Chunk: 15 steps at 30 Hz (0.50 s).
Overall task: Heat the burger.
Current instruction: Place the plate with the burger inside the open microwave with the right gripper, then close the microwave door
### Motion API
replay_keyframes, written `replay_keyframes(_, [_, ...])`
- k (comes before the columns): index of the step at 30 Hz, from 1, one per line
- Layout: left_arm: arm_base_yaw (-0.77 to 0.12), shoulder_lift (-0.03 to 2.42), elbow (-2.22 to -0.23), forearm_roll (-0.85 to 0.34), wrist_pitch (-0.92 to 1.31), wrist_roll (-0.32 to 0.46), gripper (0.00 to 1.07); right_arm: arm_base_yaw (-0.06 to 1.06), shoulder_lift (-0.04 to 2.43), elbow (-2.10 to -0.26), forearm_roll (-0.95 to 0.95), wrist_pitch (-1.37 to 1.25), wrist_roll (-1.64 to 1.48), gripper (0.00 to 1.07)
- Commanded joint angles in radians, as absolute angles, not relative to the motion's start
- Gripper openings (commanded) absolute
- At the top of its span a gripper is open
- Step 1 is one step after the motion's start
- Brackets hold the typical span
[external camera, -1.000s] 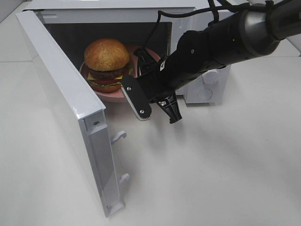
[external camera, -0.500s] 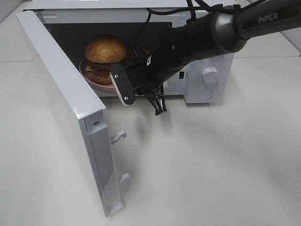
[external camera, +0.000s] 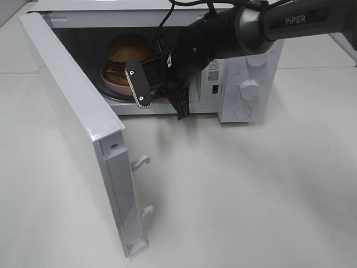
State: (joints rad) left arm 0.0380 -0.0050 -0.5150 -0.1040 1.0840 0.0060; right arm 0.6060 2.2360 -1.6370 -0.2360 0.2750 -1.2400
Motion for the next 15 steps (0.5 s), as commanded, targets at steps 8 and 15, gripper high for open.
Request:
replay_keyframes(8, [0.037,-0.018,-0.514,-0.104,1.066,0.005,0.98,0.605,2.225,-1.648,-0.295,0.281,-1.142,0.47])
replay_keyframes(15, [0.037,-0.018,-0.514,-0.104,1.066,0.005,0.98,0.611,2.185,-1.611,-0.300,0.274,-1.099,0.50])
